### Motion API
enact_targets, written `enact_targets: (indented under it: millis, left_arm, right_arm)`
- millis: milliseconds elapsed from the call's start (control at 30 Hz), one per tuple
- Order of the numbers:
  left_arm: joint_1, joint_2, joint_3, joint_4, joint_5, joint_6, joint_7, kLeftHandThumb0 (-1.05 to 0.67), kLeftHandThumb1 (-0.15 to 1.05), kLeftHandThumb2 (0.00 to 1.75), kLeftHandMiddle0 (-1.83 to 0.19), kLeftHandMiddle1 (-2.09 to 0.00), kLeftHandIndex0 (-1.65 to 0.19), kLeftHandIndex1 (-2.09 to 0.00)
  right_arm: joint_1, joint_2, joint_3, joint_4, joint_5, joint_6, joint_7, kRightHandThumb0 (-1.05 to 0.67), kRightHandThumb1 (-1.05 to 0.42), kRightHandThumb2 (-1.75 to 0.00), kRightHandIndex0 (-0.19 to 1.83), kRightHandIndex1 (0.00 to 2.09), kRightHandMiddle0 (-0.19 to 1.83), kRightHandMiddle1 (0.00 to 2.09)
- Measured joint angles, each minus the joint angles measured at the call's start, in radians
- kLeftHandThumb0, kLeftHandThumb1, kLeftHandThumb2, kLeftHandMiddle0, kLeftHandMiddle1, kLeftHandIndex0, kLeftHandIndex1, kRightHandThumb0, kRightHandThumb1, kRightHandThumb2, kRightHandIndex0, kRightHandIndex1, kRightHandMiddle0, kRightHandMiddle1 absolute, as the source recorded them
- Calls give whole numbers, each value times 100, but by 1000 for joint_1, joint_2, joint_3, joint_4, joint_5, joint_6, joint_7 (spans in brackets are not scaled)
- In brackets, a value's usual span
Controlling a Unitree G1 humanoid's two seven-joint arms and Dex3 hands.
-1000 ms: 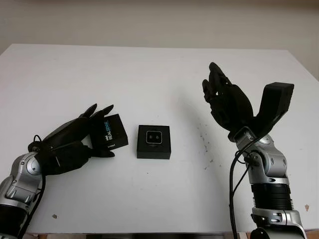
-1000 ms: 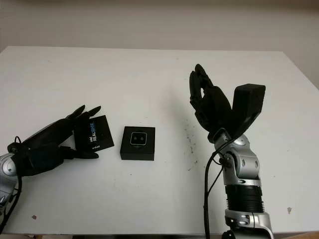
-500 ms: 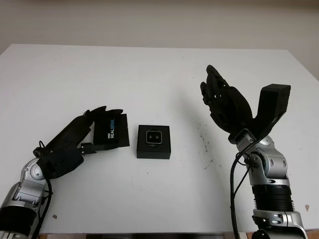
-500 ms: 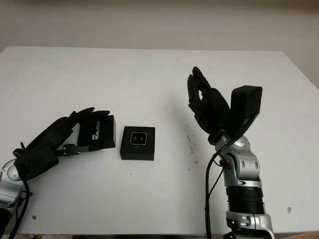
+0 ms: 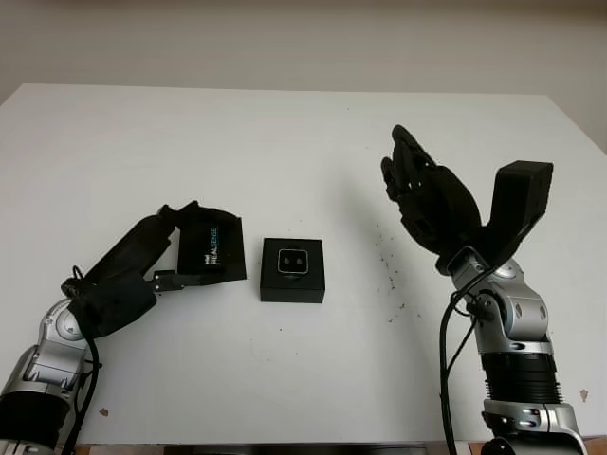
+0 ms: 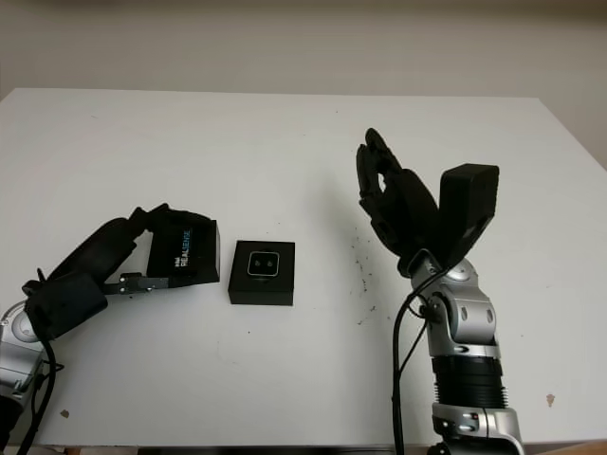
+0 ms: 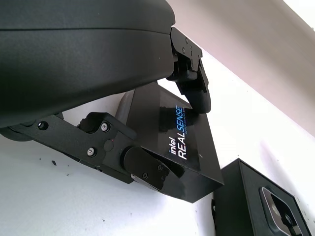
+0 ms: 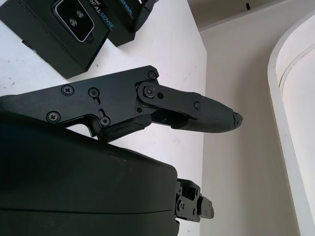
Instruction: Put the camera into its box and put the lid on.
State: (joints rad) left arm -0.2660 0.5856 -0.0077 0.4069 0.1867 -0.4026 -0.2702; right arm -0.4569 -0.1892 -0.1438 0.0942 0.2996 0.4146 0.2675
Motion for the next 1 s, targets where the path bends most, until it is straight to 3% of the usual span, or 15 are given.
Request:
enact_targets:
  millis: [233, 433, 700, 1000]
  left_arm:
    - [8, -3, 23, -25, -9, 24, 11, -15, 100, 5, -33, -130, -29, -122]
    - [7, -31, 103, -108, -86, 83, 66, -17, 100, 5, -35, -136, -30, -123]
    - [0, -55, 178, -383, -235, 311, 45, -16, 98, 5, -37, -137, -31, -126]
    - [39, -106, 180, -592, -304, 418, -2, -15, 99, 6, -36, -144, -28, -127]
  right_arm:
    - [0, 0, 0, 6, -8, -6, -6, -68, -105, -56, -10, 7, -6, 8]
    - [6, 1, 0, 6, -10, -6, -9, -68, -105, -55, -10, 7, -5, 8]
    - [17, 8, -1, 7, -8, -6, -16, -66, -105, -57, -9, 7, -4, 8]
    - [20, 31, -1, 7, -7, -16, -29, -72, -105, -60, -12, 5, -10, 5]
